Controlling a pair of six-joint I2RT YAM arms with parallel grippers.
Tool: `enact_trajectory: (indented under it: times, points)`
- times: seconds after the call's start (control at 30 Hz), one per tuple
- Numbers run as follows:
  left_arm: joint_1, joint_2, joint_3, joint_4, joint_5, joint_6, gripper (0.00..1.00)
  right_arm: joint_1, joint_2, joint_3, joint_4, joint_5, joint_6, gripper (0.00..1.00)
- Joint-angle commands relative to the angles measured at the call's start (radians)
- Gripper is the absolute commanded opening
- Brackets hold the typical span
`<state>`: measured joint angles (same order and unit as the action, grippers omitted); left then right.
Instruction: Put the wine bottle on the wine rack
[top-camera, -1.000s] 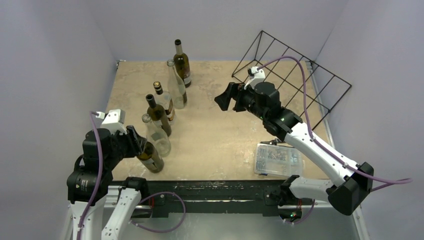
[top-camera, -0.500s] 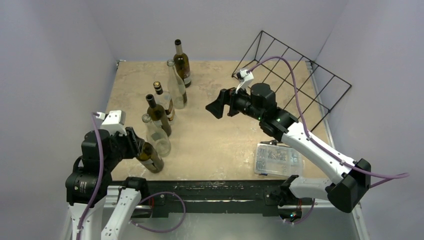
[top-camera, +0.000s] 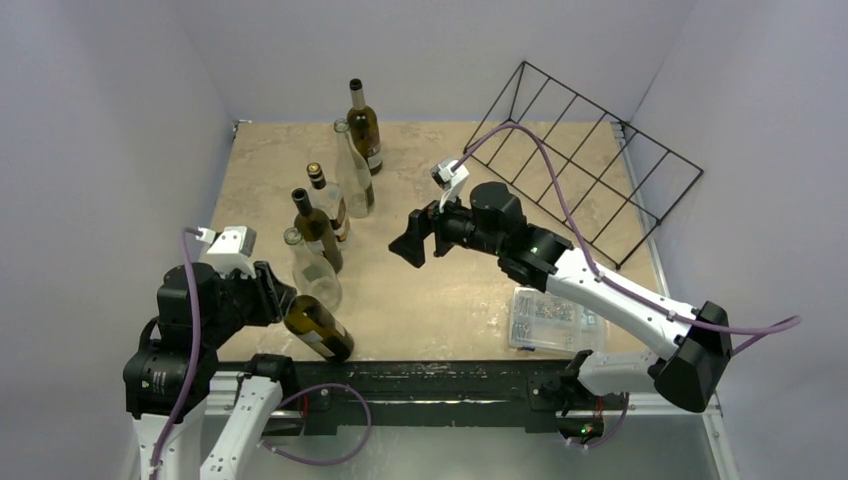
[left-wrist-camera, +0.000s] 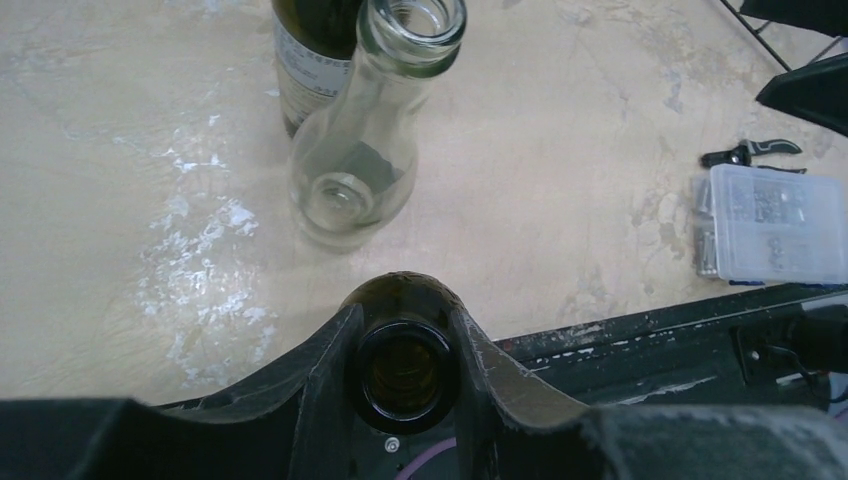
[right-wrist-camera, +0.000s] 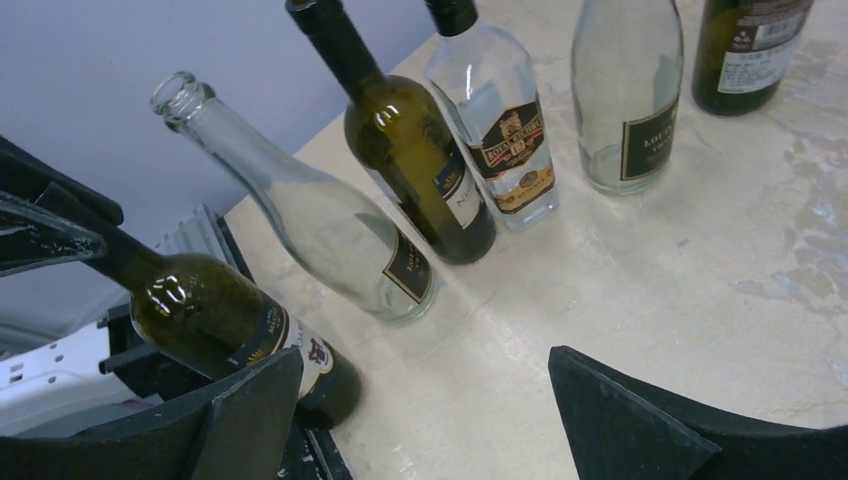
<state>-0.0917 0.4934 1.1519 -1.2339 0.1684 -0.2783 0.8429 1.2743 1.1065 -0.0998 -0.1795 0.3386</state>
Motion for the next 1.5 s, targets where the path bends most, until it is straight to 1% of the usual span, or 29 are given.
enact_trajectory:
  times: [0.0,0.23,0.37,0.47,0.7,0.83,0.97,1.27,1.4,1.47]
  points:
    - [0.004,0.013,0.057,0.152,0.135,-0.050,0.00,0.052,0.001,0.037,0.051,-0.037,-0.073,0.96]
    - [0.003,0.039,0.053,0.214,0.225,-0.089,0.00,0.176,0.034,0.070,0.068,-0.055,-0.159,0.95]
    - [0.004,0.055,0.048,0.254,0.271,-0.114,0.00,0.248,0.061,0.095,0.095,-0.049,-0.179,0.94]
    - [0.003,0.075,0.045,0.287,0.319,-0.132,0.00,0.283,0.097,0.128,0.138,-0.045,-0.179,0.94]
    - [0.004,0.112,0.025,0.340,0.399,-0.170,0.00,0.340,0.187,0.220,0.141,0.009,-0.186,0.95]
    - [0.003,0.113,-0.009,0.382,0.432,-0.203,0.00,0.360,0.224,0.243,0.139,0.015,-0.183,0.90]
    - [0.003,0.106,-0.026,0.402,0.433,-0.220,0.00,0.366,0.243,0.243,0.138,0.028,-0.179,0.82]
    - [0.003,0.099,-0.033,0.401,0.439,-0.220,0.00,0.372,0.285,0.253,0.145,0.047,-0.166,0.67]
    - [0.003,0.091,-0.034,0.393,0.437,-0.220,0.00,0.372,0.306,0.265,0.141,0.060,-0.159,0.54]
    - [0.003,0.089,-0.034,0.390,0.436,-0.220,0.00,0.372,0.311,0.267,0.139,0.059,-0.159,0.49]
